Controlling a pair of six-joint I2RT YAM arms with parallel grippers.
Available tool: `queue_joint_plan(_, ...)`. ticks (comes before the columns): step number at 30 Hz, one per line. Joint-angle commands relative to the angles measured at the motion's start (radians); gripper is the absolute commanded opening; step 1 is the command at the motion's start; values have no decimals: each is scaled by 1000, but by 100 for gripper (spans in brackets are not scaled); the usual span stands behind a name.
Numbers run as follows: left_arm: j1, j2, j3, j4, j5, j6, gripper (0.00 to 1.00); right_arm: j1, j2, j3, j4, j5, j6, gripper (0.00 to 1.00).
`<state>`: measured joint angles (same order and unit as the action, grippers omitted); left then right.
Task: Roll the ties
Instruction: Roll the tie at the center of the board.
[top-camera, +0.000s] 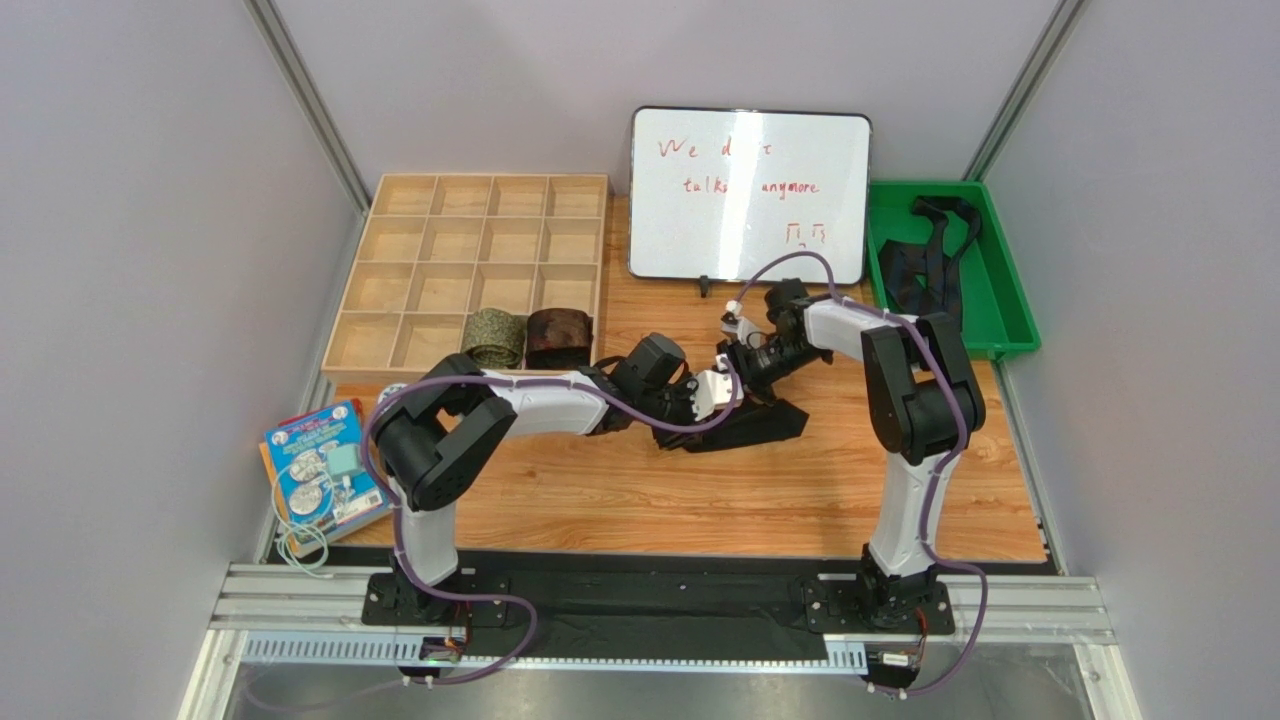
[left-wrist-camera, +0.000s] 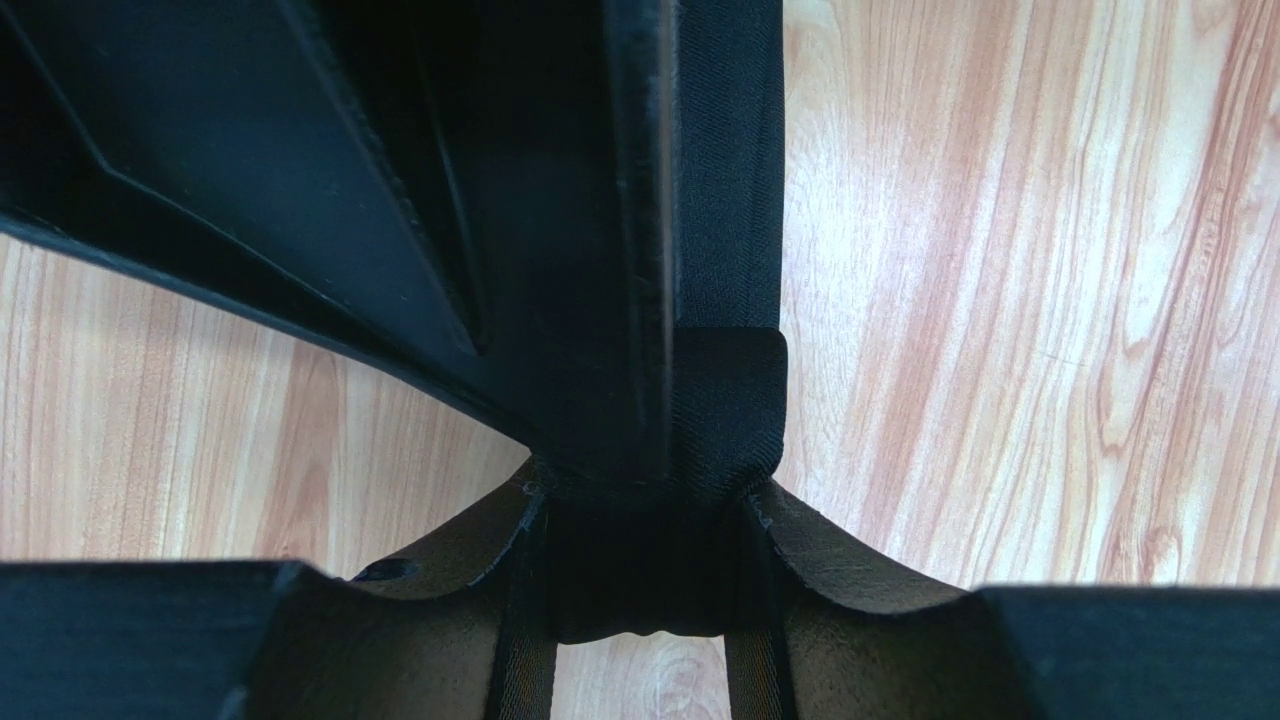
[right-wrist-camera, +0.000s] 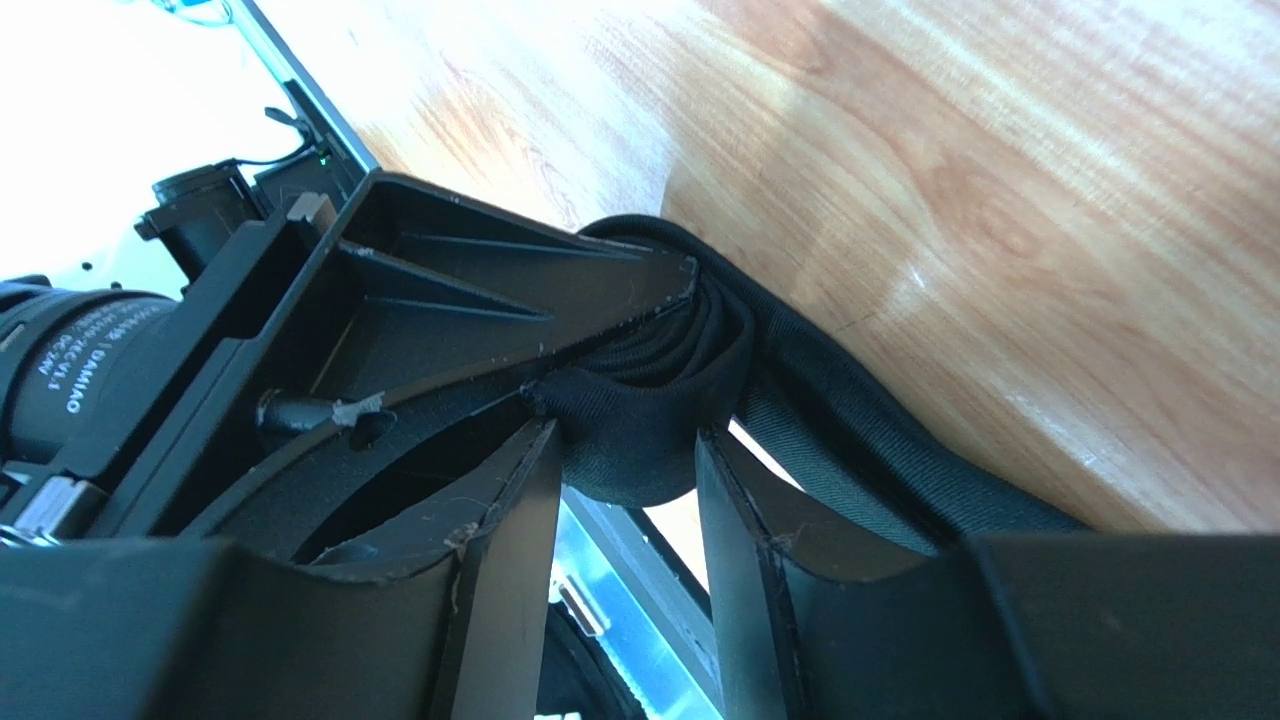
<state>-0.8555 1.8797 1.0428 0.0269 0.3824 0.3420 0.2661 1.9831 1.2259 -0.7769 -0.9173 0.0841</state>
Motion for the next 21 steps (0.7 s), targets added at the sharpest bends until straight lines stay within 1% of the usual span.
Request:
queue_joint_plan(1, 9, 65, -9, -114, -69, -6, 32, 1, -10, -11, -42, -35, -53, 47)
queue_joint_plan(2, 9, 64, -7, -117, -69, -6, 32, 1, -16, -17, -45, -34, -53, 48)
queue_joint_plan(4, 9, 65, -6, -117, -69, -5, 32, 1, -29, -32, -48, -35, -61, 47)
queue_joint_plan(5, 9, 65, -6, -117, -69, -8, 32, 1, -35, -37, -39, -32, -61, 38)
queue_joint_plan(7, 9, 67, -6, -114, -68, -8, 32, -1, -30, -37, -27, -14, -52, 23)
queue_joint_plan(8, 10, 68, -6, -114, -66, -12, 33, 1, -21, -34, -22, 18, -52, 7)
queue_joint_plan(9, 9, 68, -7, -111, -66, -14, 35, -1, -9, -29, -21, 34, -55, 1)
queue_joint_plan(11, 13, 62, -9, -111, -65, -15, 39, -7, 12, -22, -22, 79, -58, 0)
queue_joint_plan(12, 13, 59, -13, -102, -62, -20, 46, -8, 16, -20, -24, 98, -61, 0)
queue_joint_plan(14, 25, 32, -36, -76, -41, -35, 55, -14, 23, -19, -24, 147, -67, 0)
queue_joint_plan(15, 32, 18, -46, -43, -33, -44, 63, -18, 31, -19, -24, 161, -70, 0)
queue_joint_plan(16, 38, -10, -56, -33, -19, -52, 68, -19, 34, -20, -24, 172, -72, 0)
queue_joint_plan(17, 52, -25, -75, 8, -1, -69, 71, -21, 37, -22, -24, 199, -72, 0)
queue_joint_plan(19, 62, -65, -89, 70, 24, -87, 74, -21, 48, -22, -22, 242, -67, 0)
queue_joint_plan(20, 67, -76, -99, 89, 45, -107, 78, -22, 49, -22, -22, 261, -61, 0)
queue_joint_plan(21, 72, -85, -101, 120, 55, -116, 79, -24, 57, -22, -21, 273, -57, 0)
